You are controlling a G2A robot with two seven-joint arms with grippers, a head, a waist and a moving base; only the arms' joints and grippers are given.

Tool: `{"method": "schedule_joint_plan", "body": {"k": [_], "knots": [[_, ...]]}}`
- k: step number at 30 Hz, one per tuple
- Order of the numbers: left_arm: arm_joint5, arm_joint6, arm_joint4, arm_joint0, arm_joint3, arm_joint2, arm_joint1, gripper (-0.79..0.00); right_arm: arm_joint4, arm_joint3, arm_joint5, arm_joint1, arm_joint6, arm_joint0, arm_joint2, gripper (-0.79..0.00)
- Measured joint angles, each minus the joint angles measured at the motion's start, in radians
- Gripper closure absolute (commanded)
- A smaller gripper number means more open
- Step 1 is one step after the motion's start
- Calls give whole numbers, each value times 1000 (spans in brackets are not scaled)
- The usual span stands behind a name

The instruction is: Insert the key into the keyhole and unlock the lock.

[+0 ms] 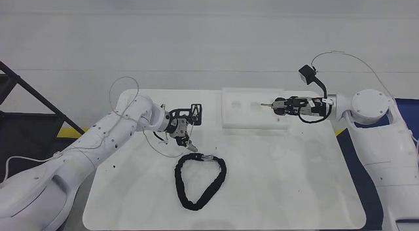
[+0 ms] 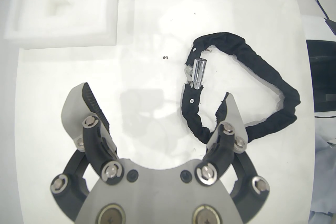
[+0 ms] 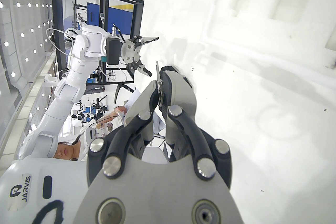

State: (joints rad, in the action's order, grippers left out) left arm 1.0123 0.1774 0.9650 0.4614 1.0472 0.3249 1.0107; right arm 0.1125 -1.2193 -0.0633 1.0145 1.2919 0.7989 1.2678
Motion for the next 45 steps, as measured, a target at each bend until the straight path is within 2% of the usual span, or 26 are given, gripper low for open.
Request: {"method": "schedule_joint_plan", "body": {"k": [13, 16, 19, 26, 31, 33, 45], "knots": [[0, -1, 0, 0, 0, 1, 0, -785, 0, 0, 0, 0, 0, 0, 0, 0], [-13, -19, 20, 24, 16, 3, -2, -785, 0, 0, 0, 0, 0, 0, 0, 0], [-18, -103, 74, 70, 31, 16, -13, -785, 0, 0, 0, 0, 0, 0, 0, 0], [-105, -349, 299, 172, 63, 37, -43, -785, 0, 0, 0, 0, 0, 0, 0, 0], [-229, -524, 420, 229, 68, 55, -53, -785, 0, 0, 0, 0, 0, 0, 0, 0], [-248, -573, 438, 244, 62, 61, -54, -785, 0, 0, 0, 0, 0, 0, 0, 0], [-269, -599, 558, 277, 26, 46, -25, -785, 0, 0, 0, 0, 0, 0, 0, 0]]}}
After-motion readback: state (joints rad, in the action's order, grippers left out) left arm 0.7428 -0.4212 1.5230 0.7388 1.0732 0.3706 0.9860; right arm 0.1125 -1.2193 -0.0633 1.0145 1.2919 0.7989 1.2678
